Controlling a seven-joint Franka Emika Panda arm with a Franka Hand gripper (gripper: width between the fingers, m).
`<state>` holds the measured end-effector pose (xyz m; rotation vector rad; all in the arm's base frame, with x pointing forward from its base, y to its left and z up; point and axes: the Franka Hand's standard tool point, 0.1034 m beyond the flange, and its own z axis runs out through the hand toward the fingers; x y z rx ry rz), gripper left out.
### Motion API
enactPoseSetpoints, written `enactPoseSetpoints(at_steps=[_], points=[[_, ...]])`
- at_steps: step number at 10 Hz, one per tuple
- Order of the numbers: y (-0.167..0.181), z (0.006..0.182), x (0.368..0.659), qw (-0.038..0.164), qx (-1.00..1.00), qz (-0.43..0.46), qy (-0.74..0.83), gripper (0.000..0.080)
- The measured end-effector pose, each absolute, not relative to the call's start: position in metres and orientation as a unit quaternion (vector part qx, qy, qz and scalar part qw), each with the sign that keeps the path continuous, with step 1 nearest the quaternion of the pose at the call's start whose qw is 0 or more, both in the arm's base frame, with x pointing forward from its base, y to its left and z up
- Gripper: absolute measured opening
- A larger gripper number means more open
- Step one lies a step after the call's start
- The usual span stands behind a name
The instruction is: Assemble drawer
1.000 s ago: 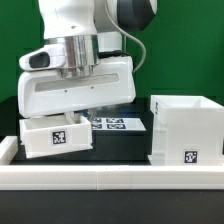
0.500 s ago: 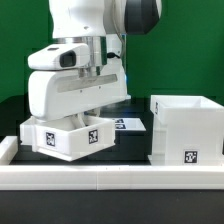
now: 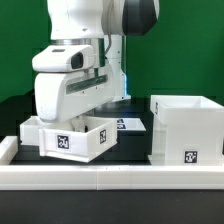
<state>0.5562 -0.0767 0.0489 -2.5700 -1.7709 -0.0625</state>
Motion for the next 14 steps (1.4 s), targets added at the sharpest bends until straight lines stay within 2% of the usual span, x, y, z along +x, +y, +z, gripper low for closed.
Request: enactPoseSetpoints(at_steps=[2,4,8,11,14], points=[[-0.076,0.046,0.552,0.003,-0.772,-0.006,-0.636,0.0044],[-0.078,0.044,0.547,0.006,-0.720,0.008,-0.694,0.0044],[-0.076,0.039,0.543,0.005,-0.727,0.006,-0.687,0.0044],[-0.059,0.030,0.535,0.017,-0.721,0.010,-0.692,0.0044],[-0.054,0.027,0.535,0.020,-0.724,0.010,-0.690,0.0044]])
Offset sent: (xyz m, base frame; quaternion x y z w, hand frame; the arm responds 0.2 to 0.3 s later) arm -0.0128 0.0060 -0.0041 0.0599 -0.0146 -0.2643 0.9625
